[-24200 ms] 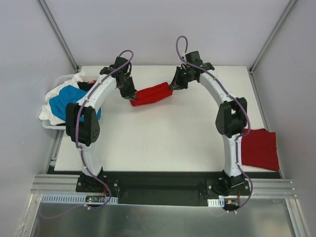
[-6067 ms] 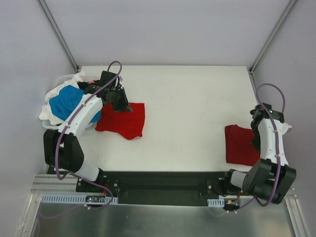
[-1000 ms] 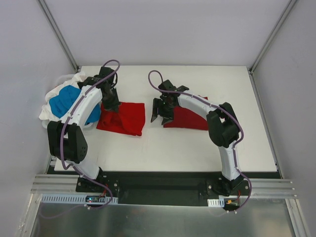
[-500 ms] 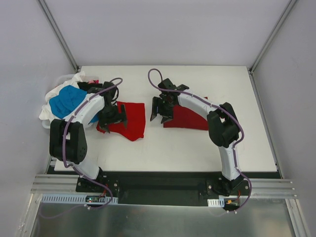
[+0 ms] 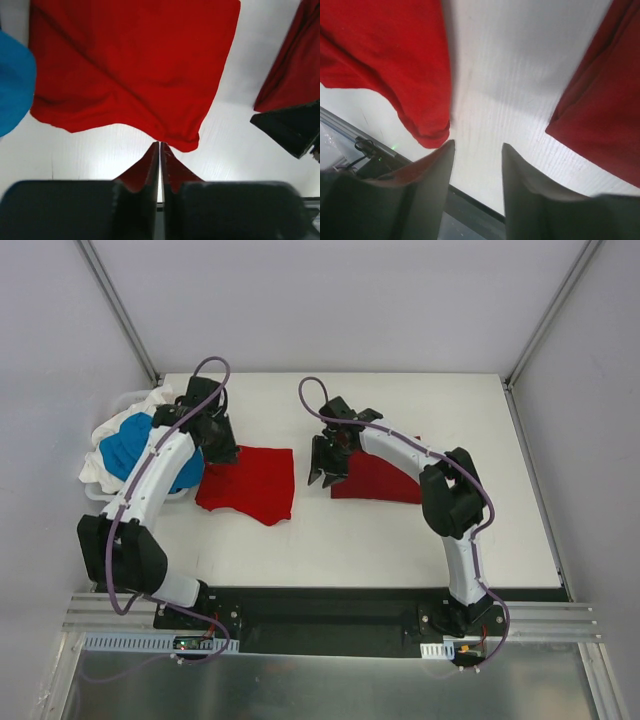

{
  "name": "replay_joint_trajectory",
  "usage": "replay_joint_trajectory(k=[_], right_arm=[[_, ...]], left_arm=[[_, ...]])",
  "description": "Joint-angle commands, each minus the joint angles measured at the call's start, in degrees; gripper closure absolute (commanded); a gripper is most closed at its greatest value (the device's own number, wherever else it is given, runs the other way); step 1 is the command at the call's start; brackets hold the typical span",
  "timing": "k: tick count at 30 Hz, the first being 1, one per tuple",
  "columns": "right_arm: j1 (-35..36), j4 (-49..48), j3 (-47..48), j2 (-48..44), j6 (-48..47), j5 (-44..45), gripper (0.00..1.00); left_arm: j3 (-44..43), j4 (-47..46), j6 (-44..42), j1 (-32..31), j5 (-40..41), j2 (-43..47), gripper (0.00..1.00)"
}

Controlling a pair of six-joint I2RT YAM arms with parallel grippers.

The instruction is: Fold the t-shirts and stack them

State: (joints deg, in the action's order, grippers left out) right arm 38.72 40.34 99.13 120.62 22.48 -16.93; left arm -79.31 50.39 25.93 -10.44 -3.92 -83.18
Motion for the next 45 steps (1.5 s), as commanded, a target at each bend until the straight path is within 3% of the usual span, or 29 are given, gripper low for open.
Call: replay_joint_trajectory(k=[1, 2, 5, 12, 17, 22, 28, 31, 45], right_arm=[[0.48, 2.29, 3.09, -0.82, -1.82, 1.1, 0.63], [0.48, 2.46, 2.91, -1.17, -1.91, 1.19, 0.77], [0.48, 3.34, 2.03, -2.05, -2.62, 1.72, 0.85], [0.48, 5.28, -0.25, -5.12, -4.99, 3.57, 0.85], [0.39, 5.37, -3.24, -6.8, -5.87, 4.18, 0.84], [0.39, 5.45, -3.77, -7.06, -6.4, 4.27, 0.83], [0.3, 5.1, -2.98, -5.22, -6.31, 2.34, 0.73], [0.22, 4.93, -3.07, -5.04, -6.39, 2.16, 0.72], [-0.14, 3.43, -3.86, -4.6, -6.13, 1.99, 0.72]], left_arm=[[0.21, -3.1, 0.09, -0.02, -1.26, -7.6, 1.0], [0.38, -4.59, -0.61, -0.02, -1.09, -10.49, 1.0], [0.03, -6.44, -1.5, 0.15, -0.39, -16.81, 1.0], [-4.01, -6.8, -1.67, 1.29, 2.07, -28.0, 1.0], [-3.66, -6.27, -1.33, 1.74, -0.64, -32.74, 1.0], [-3.39, -6.27, 0.08, -1.68, -3.19, -32.93, 1.0], [-9.37, -5.22, 1.66, -9.76, -4.69, -34.77, 1.0], [-11.92, -4.16, 1.49, -12.05, -5.04, -36.52, 1.0], [-9.82, -2.31, 0.08, -9.17, -0.39, -35.13, 1.0]])
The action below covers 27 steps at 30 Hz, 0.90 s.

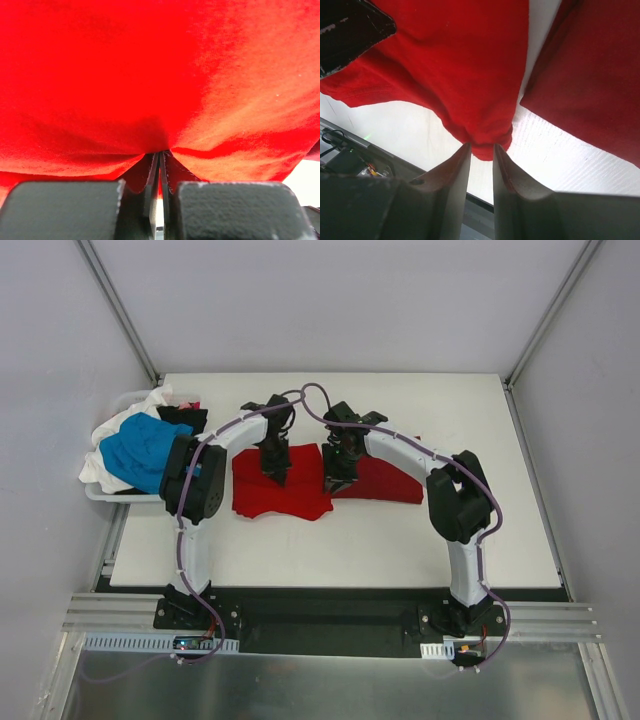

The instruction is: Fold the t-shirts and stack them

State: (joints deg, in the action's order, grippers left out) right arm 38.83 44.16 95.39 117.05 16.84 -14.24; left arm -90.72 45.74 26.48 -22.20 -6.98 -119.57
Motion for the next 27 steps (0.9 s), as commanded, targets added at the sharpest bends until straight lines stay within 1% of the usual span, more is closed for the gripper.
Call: replay_joint_trajectory(k=[1, 3, 5, 6, 7, 8, 9, 10, 11, 12, 13, 17, 19, 21, 25, 27], right_arm=[[-0.24, -0.48, -0.03, -1.04, -0.58, -0.79, 0.72], [-0.24, -0.92, -0.12, -0.86, -0.41, -1.31, 0.72], [-0.24, -1.44, -0.03, -0.43, -0.4, -1.75, 0.68], [-0.24, -1.71, 0.23, -0.25, -0.75, -1.84, 0.64], [-0.24, -1.71, 0.93, 0.01, -1.1, -1.67, 0.51], [-0.33, -1.71, 1.37, 0.19, -1.46, -1.49, 0.44], [-0.51, -1.8, 1.81, 0.54, -1.89, -1.32, 0.31], [-0.94, -1.89, 2.94, 0.8, -2.68, -1.4, 0.25], [-1.3, -2.23, 3.56, 1.24, -3.04, -2.19, 0.22], [-1.65, -2.41, 4.44, 2.64, -3.22, -3.59, 0.18], [-2.26, -2.5, 5.15, 3.35, -3.65, -4.12, 0.17], [-3.84, -3.38, 9.62, 7.22, -3.22, -5.71, 0.16], [-4.2, -4.26, 10.95, 8.54, -3.04, -6.06, 0.14], [-4.2, -5.83, 11.83, 9.41, -2.78, -6.85, 0.12], [-4.99, -7.33, 12.62, 13.19, -1.38, -9.13, 0.11], [-5.25, -9.69, 12.01, 13.37, 0.2, -10.97, 0.11]], left_arm=[[2.12, 2.43, -0.55, 3.03, 2.76, 1.96, 1.0], [3.26, 2.34, -0.64, 4.0, 2.68, 2.76, 1.0], [3.09, 2.34, -1.43, 4.18, 2.68, 3.64, 1.0], [2.92, 2.34, -1.6, 4.09, 2.94, 4.16, 0.98], [2.74, 2.34, -1.69, 4.0, 3.2, 6.08, 0.91], [2.3, 2.25, -1.43, 4.0, 3.55, 7.49, 0.82], [2.3, 1.56, -1.08, 4.0, 5.12, 9.16, 0.7], [2.3, 1.29, -0.64, 4.09, 6.18, 12.83, 0.43], [2.39, 1.02, -0.47, 4.44, 6.71, 14.52, 0.32], [2.56, 0.5, -0.29, 4.96, 8.11, 16.02, 0.24], [3.08, 0.23, -0.11, 5.84, 7.69, 18.21, 0.18], [8.08, -0.73, -0.46, 12.07, 7.07, 22.0, 0.18], [9.67, -0.82, -1.95, 13.66, 7.95, 23.58, 0.18], [13.27, -1.35, -2.74, 16.21, 7.34, 23.85, 0.19], [21.27, -6.34, -2.66, 18.94, 3.04, 25.17, 0.23], [26.89, -13.53, -2.31, 19.91, -3.62, 26.31, 0.26]])
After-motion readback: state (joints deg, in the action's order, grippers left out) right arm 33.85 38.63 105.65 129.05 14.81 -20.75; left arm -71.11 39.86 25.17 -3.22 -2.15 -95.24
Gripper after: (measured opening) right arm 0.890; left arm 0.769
